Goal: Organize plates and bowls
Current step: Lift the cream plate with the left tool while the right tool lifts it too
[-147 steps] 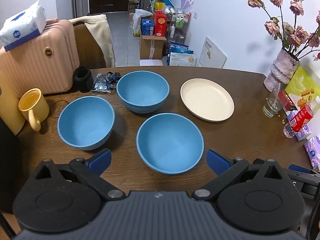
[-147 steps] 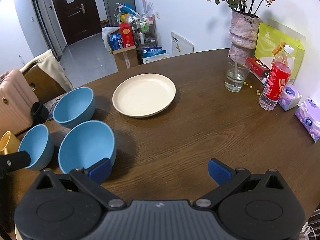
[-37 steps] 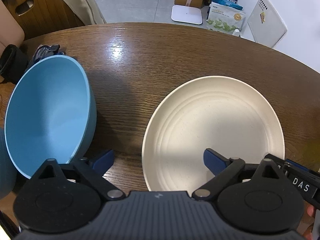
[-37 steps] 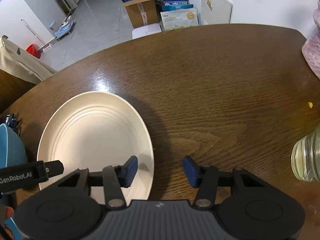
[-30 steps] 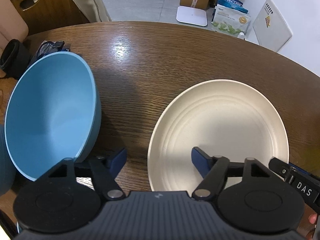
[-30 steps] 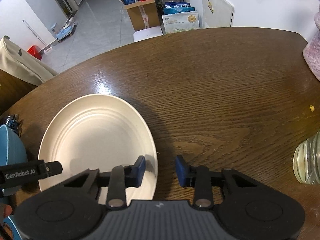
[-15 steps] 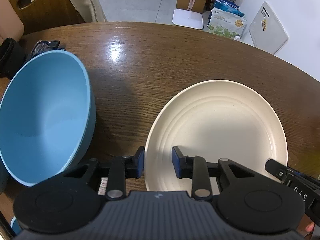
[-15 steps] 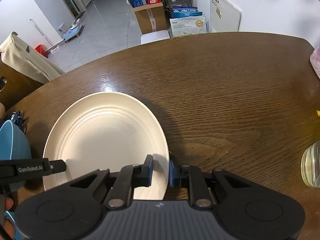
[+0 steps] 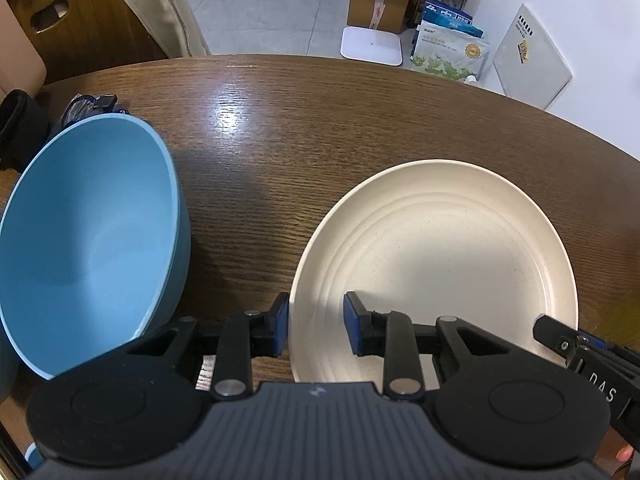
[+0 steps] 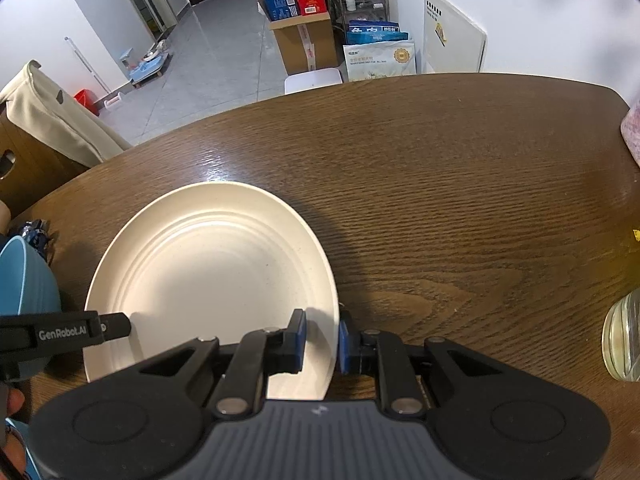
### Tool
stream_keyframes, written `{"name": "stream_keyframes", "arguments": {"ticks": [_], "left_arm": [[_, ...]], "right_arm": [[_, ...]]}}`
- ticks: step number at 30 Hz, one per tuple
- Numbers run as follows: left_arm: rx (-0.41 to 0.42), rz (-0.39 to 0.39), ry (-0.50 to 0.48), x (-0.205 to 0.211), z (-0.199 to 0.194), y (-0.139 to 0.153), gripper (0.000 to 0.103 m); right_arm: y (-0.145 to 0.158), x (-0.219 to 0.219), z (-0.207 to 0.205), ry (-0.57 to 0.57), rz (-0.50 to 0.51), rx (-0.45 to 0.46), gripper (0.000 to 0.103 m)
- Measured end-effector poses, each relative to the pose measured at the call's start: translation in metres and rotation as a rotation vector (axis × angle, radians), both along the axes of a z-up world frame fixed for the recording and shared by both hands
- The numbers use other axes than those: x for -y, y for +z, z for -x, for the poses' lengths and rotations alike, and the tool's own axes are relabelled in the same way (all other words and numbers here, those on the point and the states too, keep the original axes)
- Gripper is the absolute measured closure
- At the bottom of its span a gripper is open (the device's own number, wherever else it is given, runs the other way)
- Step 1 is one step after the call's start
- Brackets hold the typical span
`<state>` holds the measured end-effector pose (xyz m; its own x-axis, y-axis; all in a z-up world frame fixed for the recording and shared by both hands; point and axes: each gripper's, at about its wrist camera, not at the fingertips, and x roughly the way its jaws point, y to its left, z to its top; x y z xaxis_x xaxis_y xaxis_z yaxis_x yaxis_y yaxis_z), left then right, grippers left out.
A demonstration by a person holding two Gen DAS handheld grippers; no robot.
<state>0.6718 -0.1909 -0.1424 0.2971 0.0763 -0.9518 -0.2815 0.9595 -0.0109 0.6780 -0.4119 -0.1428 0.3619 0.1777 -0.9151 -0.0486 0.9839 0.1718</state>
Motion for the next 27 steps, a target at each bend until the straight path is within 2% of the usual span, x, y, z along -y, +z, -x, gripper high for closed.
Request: {"name": "stream_keyframes", "arguments": {"ticks": [7,12,16,27], "left_arm": [[0.005,0.01,-0.002,-0.002,0.003,0.001,0.075],[0.008,0.049,0.012,-0.013,0.003,0.002,0.083],[0.012,0.075,0.021,-0.019,0.004,0.002,0.085],[0.03,0.045,0.005,-0.014,0.009,0.004,0.086]], "right_arm": [[0.001,0.001,0.001,0.003,-0.004,0.004,0.087],[0.0,0.009,0.001,0.003,-0.034,0.007,0.088],[0.0,0.01,0.0,0.003,-0.033,0.007,0.088],[-0.004,0.021,0.01,-0.03,-0.091,0.049,0.092]]}}
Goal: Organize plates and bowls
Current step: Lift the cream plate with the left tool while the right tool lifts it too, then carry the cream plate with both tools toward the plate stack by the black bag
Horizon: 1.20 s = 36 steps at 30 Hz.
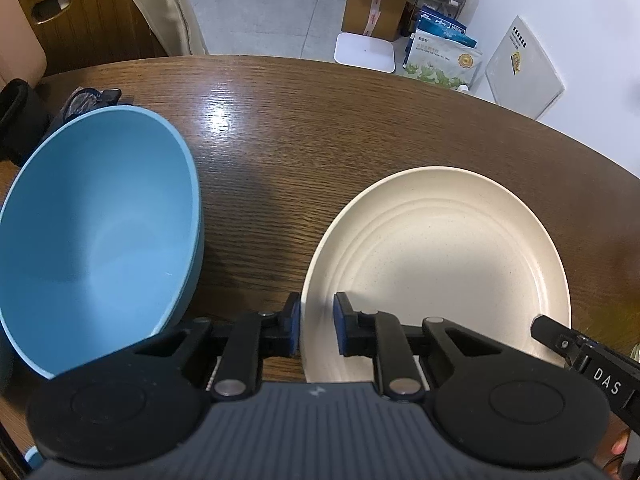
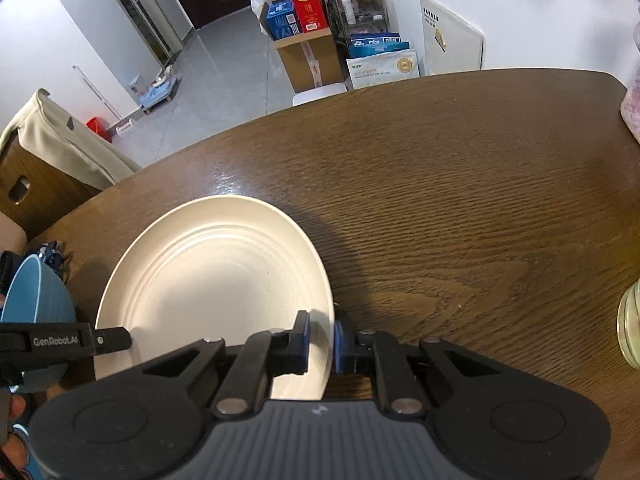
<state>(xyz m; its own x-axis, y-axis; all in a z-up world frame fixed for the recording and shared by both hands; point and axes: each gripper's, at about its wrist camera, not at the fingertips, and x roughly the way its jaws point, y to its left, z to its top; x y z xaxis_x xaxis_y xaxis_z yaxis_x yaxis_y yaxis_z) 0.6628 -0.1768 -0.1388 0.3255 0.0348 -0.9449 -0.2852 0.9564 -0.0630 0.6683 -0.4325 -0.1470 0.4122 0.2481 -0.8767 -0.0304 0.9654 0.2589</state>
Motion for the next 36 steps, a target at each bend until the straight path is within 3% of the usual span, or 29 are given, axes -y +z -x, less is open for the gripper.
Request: {"name": "stream_keyframes", "arguments": {"ticks": [20,36], "left_arm": [[0.033,-0.031,-0.034,0.013,0.009,0.012,0.086],[0.11,-0.033,-0.065,0.021,0.036,0.052,0.085]], "right_arm": [[0.008,0.004,0.013,-0.007,0.001,0.035,0.092],[0.043,0.011,0.041,-0.026,-0.009,0.099,0.093]]}}
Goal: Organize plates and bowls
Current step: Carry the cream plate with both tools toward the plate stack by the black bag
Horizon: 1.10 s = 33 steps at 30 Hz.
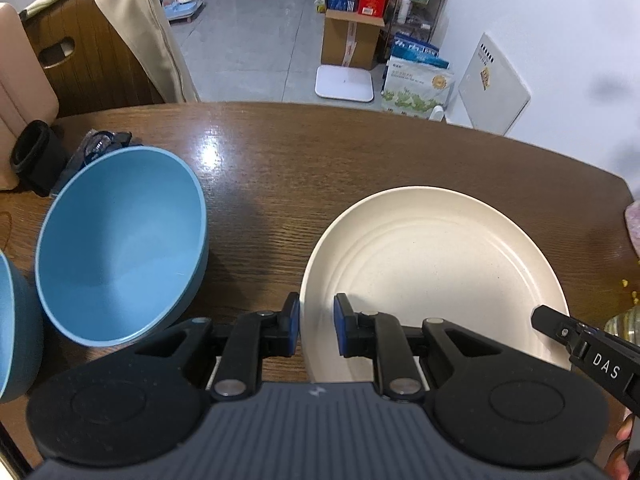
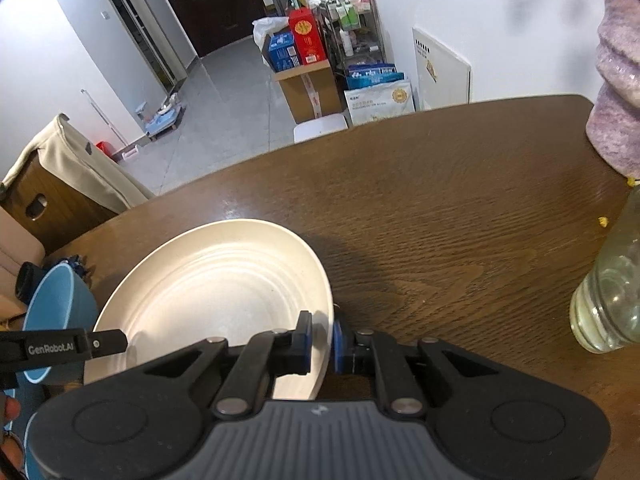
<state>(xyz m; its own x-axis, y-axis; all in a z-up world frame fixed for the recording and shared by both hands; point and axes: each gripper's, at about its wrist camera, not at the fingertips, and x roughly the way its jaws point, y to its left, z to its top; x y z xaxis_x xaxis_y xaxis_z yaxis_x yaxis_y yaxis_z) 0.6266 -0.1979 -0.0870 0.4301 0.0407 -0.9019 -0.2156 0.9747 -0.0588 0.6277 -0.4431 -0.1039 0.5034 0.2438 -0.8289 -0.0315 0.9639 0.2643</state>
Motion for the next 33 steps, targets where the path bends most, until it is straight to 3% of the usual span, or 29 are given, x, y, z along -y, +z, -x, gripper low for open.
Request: {"name": "stream_keyframes", "arguments": {"ticks": [16,33], "left_arm": [[0.149,0.026,0.009,-0.002,0.052,0.067,0.085],[0.272,0.054,0.096,-0.04,0.142,0.119,0.085]], "right_arm": [[0.071,0.007,0.038,0.015,-0.021,0.128,0.094],[0.126,-0.021,0.106,0.099,-0.047,0.228,0.094]]}}
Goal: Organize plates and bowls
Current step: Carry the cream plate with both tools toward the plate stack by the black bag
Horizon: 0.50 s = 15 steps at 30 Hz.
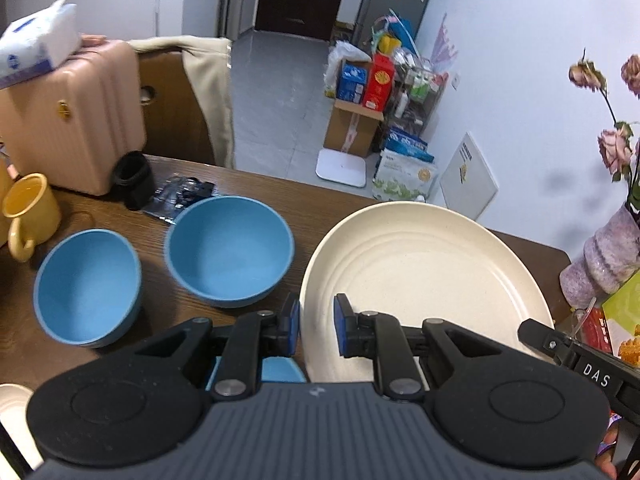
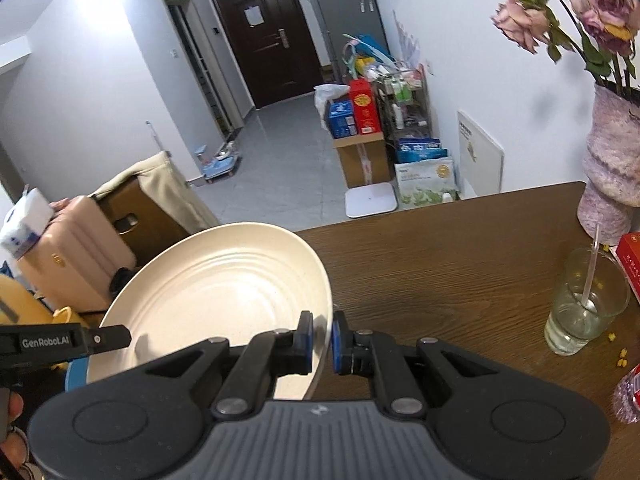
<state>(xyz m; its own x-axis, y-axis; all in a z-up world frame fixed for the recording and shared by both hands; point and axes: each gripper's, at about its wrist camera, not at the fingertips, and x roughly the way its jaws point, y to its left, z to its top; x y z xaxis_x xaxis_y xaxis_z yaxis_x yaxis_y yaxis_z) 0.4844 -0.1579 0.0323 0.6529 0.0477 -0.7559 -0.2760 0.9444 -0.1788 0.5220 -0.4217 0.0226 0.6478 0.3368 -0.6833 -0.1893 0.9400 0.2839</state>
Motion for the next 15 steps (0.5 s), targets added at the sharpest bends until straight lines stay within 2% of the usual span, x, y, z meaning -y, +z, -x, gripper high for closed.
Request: {"name": "stream_keyframes", "arguments": {"ticks": [15], "left_arm": [[0.027,0.019,0.075,-0.068,0.082,0.012,0.086]], "right_arm": [[0.018,-0.063,0.071,0.07,-0.034,0.042,0.096]]}}
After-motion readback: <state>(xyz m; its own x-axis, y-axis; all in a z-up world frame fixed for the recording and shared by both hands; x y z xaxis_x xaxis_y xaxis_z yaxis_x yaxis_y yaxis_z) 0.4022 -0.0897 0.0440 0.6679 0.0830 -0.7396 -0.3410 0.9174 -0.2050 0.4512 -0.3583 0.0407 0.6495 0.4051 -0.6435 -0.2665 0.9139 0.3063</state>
